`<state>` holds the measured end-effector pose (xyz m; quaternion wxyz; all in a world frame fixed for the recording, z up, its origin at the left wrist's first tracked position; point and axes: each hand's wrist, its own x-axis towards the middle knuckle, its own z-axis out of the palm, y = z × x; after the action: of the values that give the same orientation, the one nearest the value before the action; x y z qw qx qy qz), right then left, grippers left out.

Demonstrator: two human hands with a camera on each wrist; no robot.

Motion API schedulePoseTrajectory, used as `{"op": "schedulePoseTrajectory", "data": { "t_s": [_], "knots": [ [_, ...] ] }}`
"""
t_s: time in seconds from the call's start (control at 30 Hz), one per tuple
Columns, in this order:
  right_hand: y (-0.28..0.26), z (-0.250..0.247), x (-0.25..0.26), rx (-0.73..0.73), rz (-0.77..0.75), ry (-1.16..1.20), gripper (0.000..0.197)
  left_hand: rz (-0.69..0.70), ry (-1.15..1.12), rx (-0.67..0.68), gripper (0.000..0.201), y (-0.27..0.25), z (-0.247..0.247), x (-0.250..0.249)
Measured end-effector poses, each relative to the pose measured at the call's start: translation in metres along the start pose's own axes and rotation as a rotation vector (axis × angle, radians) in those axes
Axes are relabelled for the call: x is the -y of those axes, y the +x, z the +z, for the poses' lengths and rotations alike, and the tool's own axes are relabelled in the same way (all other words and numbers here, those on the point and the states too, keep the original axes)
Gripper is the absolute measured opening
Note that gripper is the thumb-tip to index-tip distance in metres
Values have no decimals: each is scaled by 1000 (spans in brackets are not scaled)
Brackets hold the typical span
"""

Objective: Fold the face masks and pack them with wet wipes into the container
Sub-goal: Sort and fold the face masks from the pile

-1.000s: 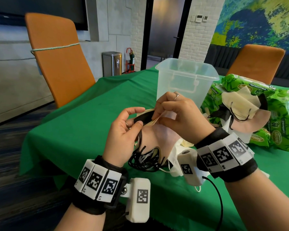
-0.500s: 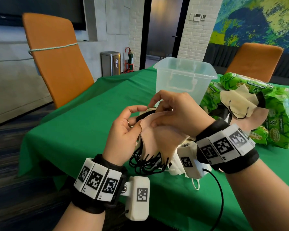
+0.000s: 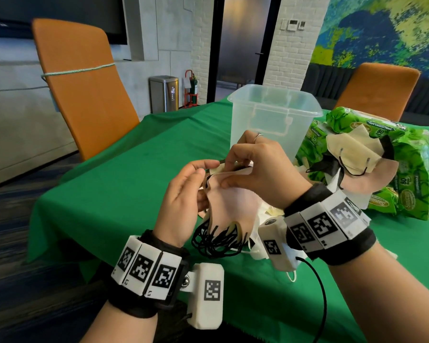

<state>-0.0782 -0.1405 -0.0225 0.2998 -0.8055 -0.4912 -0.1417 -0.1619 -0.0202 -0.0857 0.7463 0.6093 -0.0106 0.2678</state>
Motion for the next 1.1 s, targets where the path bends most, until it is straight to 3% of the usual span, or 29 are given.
{"op": "schedulePoseTrajectory", "data": {
  "t_s": [0.23, 0.4, 0.47, 0.7, 0.97, 1.1],
  "knots": [
    [-6, 5, -1, -89, -129, 41, 12, 3, -64, -14, 15, 2, -1, 0],
    [-11, -3, 0, -67, -1, 243, 20, -9, -36, -12, 33, 2, -5, 3],
    [-10, -6, -2, -43, 80, 277, 27, -1, -24, -9, 29, 2, -4, 1],
    [-3, -8, -1, 32, 185, 188, 38, 62, 49, 30, 39, 1, -2, -1],
    [-7, -4, 1, -66, 130, 230, 19, 30, -5, 26, 39, -1, -7, 2],
    [-8, -2, -1, -104, 65, 191, 21, 32, 17, 44, 38, -2, -5, -1]
  ]
}}
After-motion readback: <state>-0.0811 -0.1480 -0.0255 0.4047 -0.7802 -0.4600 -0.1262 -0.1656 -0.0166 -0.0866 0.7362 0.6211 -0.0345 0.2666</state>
